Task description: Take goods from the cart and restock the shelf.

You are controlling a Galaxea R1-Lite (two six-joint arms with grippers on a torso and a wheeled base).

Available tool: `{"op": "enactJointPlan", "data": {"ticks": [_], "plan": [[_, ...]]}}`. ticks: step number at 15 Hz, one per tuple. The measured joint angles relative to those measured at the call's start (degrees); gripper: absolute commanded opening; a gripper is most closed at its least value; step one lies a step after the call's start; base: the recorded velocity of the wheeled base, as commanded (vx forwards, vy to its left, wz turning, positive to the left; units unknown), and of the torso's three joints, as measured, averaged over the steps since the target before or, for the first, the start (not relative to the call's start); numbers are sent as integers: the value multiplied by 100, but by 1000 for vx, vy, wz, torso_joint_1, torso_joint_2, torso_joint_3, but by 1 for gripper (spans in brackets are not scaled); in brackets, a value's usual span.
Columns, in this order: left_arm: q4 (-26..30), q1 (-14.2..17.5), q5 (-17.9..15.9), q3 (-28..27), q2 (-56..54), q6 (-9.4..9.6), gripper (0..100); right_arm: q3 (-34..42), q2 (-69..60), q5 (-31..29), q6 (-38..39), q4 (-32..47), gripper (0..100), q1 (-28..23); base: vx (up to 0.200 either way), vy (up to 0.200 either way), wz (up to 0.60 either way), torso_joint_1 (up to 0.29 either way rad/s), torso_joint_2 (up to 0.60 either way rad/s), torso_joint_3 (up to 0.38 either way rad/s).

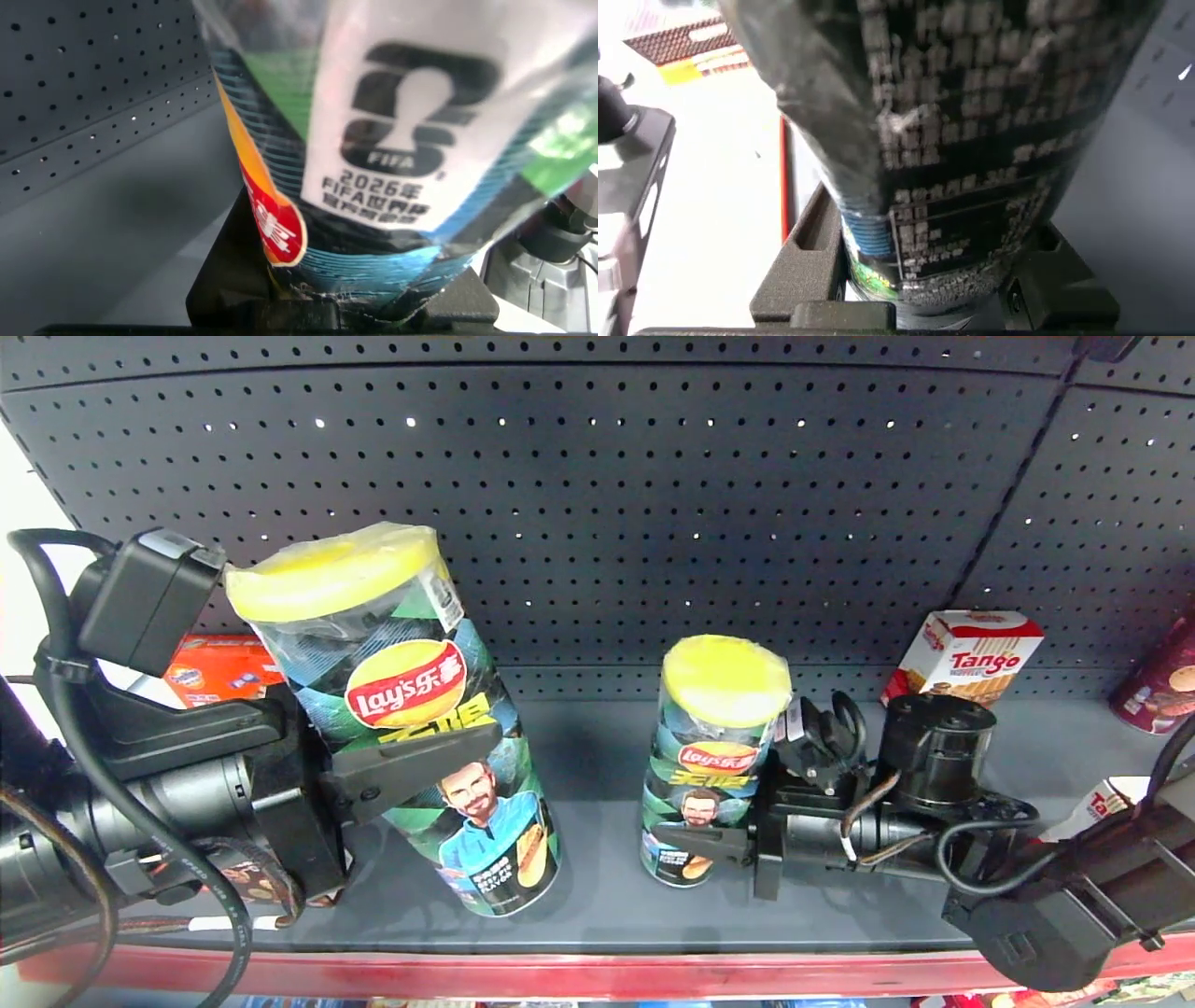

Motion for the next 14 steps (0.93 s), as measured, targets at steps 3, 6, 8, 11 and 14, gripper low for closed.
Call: {"op": "enactJointPlan", "data": {"ticks": [3,6,8,11,14], "plan": [[-2,0,18,0,-1,0,0,213,30,-2,-17,-41,0,2,0,0,0,0,0,0],[-2,6,20,13,-1,0,0,265,105,-2,-41,-101,0,0,0,0,0,0,0,0],[-2,9,27,16,-1,0,0,276,171,-2,-39,-150,0,-5,0,0,0,0,0,0],[-2,9,35,24,-1,0,0,301,239,5,-59,-167,100,-5,0,0,0,0,0,0],[-5,9,33,46,-1,-1,0,364,250,-6,-80,-167,100,2,0,0,0,0,0,0]]}}
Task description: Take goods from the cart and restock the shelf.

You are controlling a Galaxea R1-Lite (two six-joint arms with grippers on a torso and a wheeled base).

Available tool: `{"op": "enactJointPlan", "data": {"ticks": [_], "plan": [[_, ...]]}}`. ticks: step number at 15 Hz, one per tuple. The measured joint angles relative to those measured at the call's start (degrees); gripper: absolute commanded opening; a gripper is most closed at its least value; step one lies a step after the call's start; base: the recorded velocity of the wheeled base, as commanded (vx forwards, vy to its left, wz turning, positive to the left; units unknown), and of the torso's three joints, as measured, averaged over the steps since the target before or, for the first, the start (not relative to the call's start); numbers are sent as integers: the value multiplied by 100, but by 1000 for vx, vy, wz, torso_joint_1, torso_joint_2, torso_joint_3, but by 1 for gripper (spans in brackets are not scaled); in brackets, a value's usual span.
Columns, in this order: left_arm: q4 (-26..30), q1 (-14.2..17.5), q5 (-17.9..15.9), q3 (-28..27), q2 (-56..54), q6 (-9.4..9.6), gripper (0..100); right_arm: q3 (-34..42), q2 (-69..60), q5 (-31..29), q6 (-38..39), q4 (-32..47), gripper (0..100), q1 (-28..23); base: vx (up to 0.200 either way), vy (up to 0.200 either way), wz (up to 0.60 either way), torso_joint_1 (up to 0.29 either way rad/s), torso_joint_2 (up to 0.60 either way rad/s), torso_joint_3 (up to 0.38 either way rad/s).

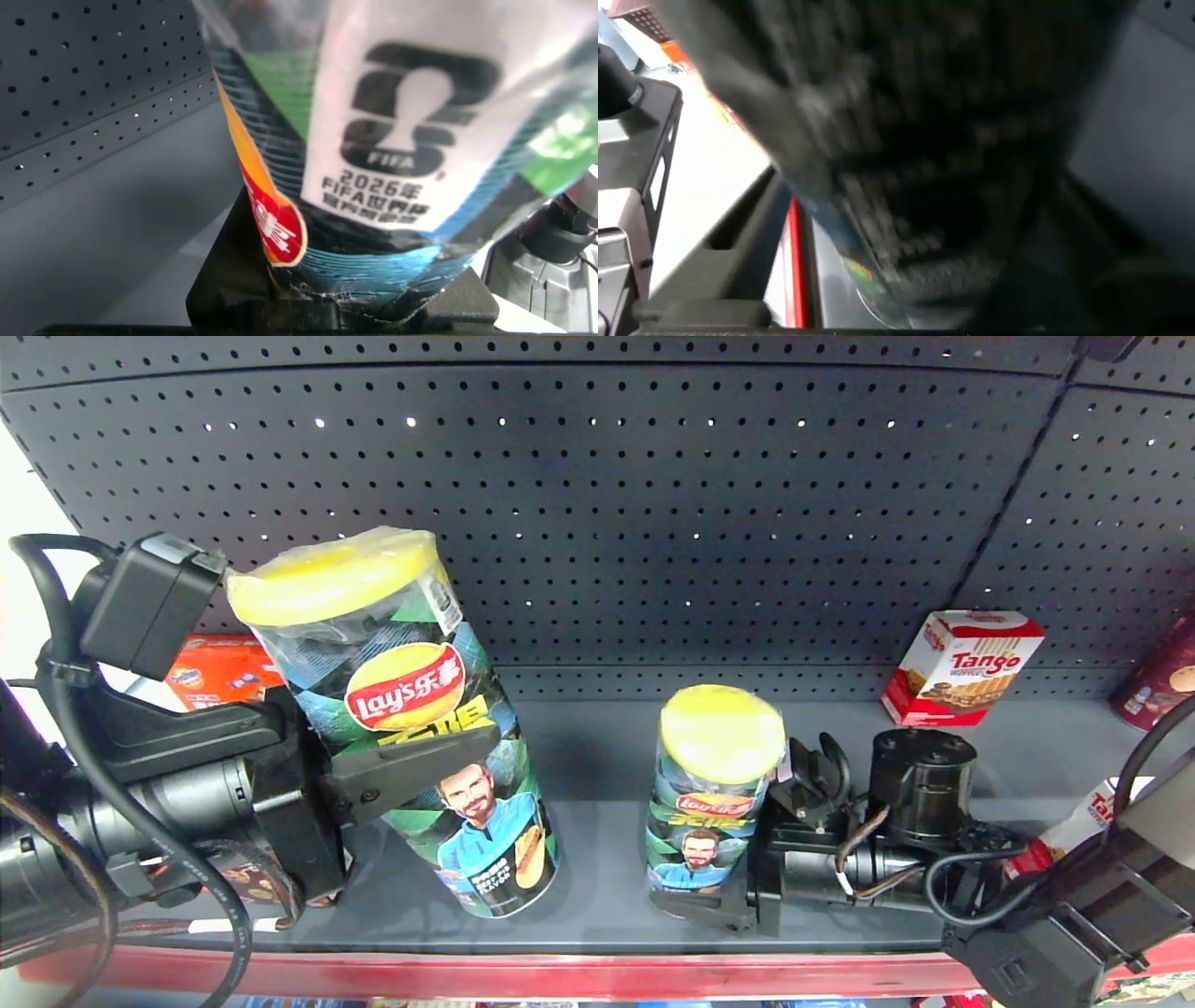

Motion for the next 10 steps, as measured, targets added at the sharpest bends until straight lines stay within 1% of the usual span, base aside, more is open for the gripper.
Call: {"op": "enactJointPlan", "data": {"ticks": [5,10], "plan": [[2,0,2,149,-62,-2,0,258,-295,6,0,-20,100,-201,0,0,0,0,0,0],[2,0,-2,168,-112,-2,0,844,-1237,22,22,27,100,-451,0,0,0,0,0,0]]}}
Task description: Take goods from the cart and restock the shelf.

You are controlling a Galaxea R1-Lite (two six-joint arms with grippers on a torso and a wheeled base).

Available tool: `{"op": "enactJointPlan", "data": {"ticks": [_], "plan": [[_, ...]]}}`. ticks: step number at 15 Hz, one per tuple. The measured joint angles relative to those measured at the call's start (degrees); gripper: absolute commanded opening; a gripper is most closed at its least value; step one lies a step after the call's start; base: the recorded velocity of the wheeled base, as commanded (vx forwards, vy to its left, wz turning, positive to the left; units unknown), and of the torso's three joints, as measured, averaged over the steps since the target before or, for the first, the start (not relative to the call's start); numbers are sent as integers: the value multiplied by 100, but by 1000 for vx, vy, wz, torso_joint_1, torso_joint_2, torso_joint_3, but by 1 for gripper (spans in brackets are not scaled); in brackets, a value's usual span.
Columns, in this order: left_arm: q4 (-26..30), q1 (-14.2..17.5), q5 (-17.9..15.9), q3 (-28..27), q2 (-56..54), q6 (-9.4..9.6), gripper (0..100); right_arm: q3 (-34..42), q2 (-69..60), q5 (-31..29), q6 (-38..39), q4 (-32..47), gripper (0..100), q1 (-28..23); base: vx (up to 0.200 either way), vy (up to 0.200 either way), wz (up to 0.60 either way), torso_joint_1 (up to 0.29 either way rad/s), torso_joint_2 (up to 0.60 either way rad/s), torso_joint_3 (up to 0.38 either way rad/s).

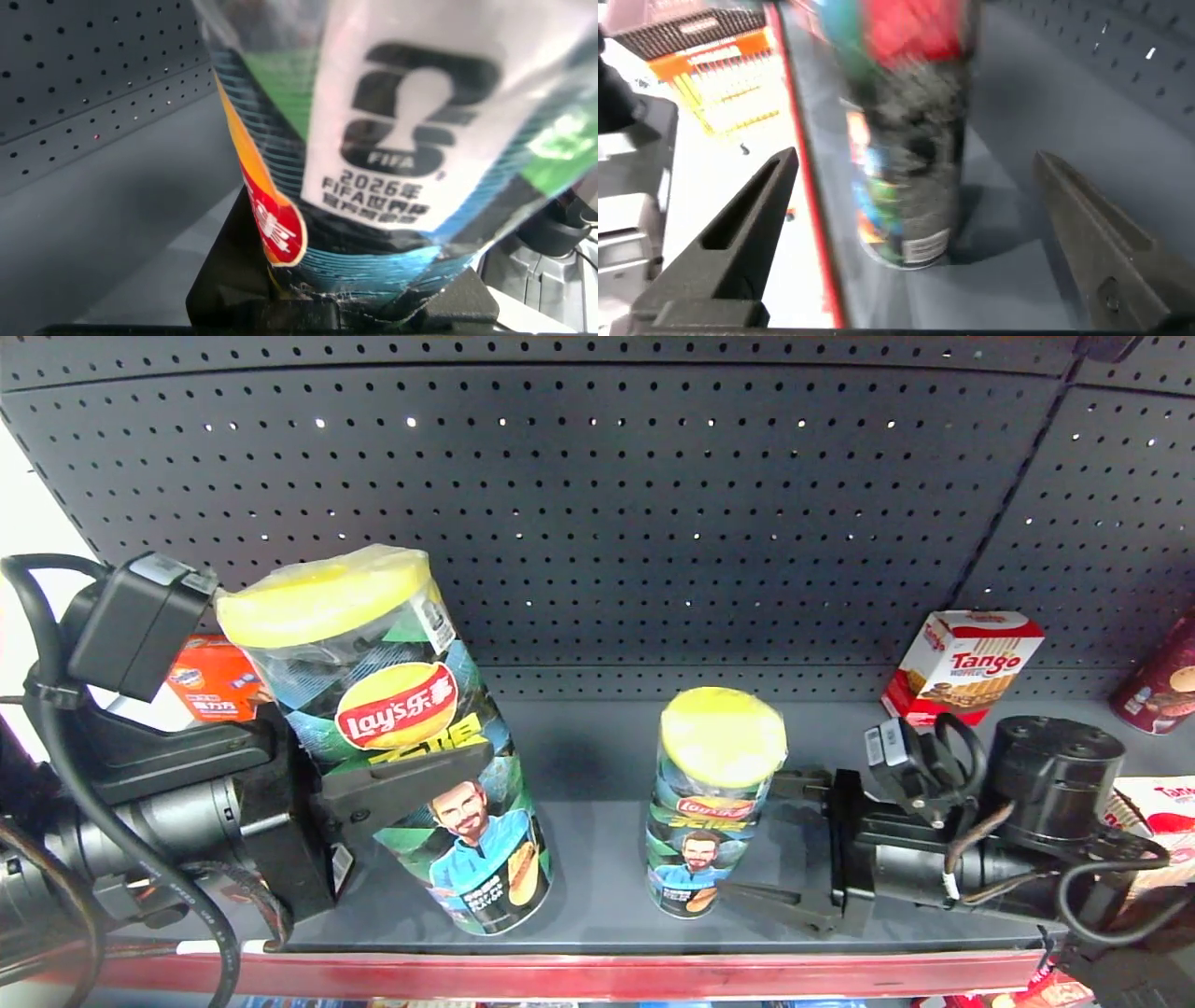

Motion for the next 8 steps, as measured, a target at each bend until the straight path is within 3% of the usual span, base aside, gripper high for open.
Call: {"op": "enactJointPlan", "data": {"ticks": [4,8], "plan": [[0,-7,-15,9,-9,6,0,758,-1169,-5,11,39,100,-169,0,0,0,0,0,0],[0,-7,2,39,-83,4,0,1128,-2389,-7,20,444,100,-863,0,0,0,0,0,0]]}}
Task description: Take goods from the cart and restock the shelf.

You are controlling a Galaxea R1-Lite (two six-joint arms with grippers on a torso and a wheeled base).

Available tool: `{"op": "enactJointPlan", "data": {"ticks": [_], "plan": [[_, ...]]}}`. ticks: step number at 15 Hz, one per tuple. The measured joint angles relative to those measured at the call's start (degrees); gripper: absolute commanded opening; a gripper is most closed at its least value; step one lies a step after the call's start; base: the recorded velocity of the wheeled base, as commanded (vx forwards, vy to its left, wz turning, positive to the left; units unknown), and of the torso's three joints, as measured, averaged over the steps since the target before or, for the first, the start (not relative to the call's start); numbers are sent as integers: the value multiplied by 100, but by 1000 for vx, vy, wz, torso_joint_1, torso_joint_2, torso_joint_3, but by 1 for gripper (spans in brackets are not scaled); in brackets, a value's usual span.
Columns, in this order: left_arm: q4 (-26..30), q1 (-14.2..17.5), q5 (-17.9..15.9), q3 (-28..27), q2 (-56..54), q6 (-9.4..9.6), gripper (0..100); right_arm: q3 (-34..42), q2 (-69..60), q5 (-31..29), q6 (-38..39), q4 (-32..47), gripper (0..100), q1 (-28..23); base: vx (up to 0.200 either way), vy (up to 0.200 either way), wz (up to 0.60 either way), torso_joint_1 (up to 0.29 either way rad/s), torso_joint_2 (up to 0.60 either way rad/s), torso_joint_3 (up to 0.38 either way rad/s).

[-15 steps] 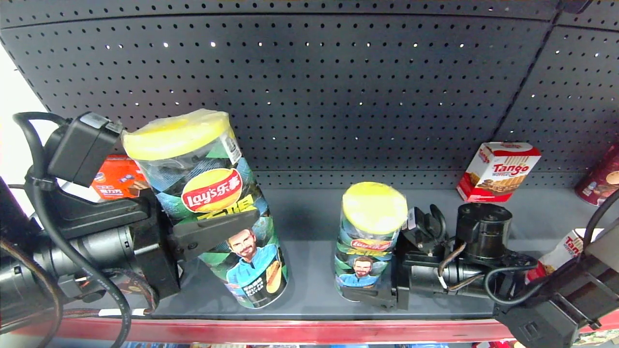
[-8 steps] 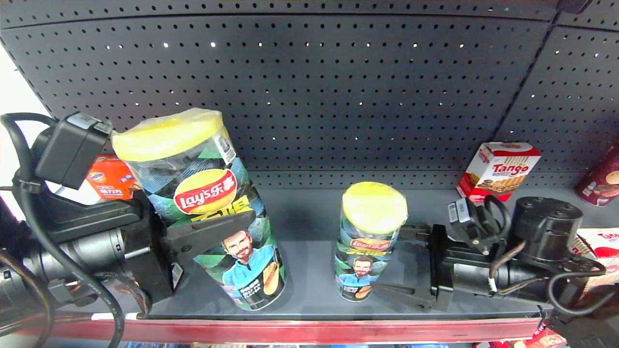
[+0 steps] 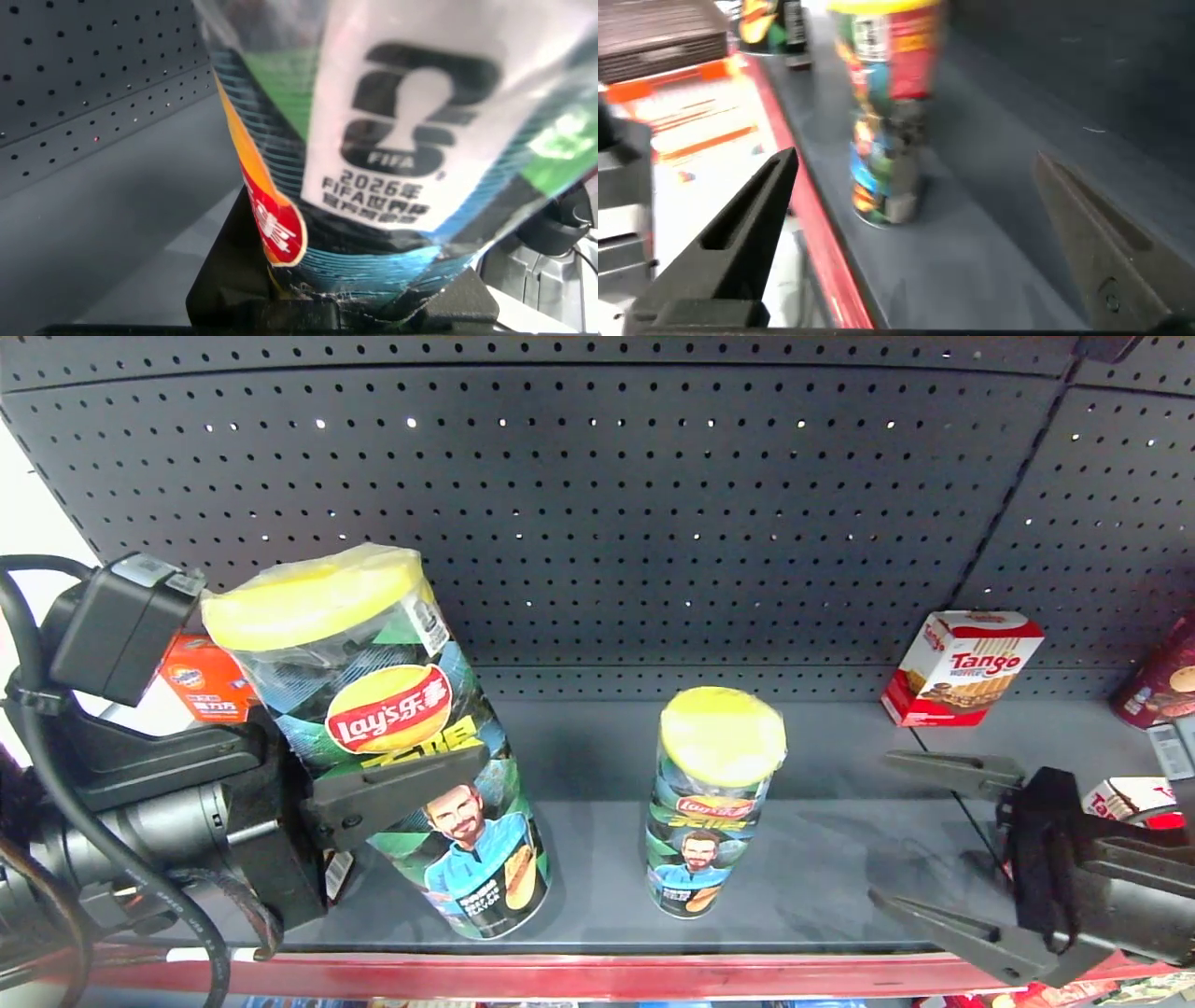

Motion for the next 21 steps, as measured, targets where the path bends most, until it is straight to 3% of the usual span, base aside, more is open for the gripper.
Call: {"op": "enactJointPlan", "data": {"ticks": [3,7,12,14,17,18,21], "plan": [[-4,11,66,157,-91,13,0,402,-1023,2,290,449,100,-642,0,0,0,0,0,0],[38,7,79,291,-352,13,0,1248,-2470,-169,813,986,100,-1089,0,0,0,0,0,0],[46,-61,79,265,-485,54,0,1499,-4804,-1130,1026,3685,100,-1759,0,0,0,0,0,0],[55,-67,82,291,-507,55,0,1507,-5858,-1866,1109,4596,100,-1913,0,0,0,0,0,0],[62,-69,82,328,-562,55,0,1532,-6743,-4565,1354,5809,100,-2064,0,0,0,0,0,0],[62,-76,79,328,-573,55,0,1537,-6865,-4902,1395,6025,100,-2092,0,0,0,0,0,0],[62,-108,73,333,-577,55,0,1546,-7021,-4653,1295,6173,100,-2132,0,0,0,0,0,0]]}}
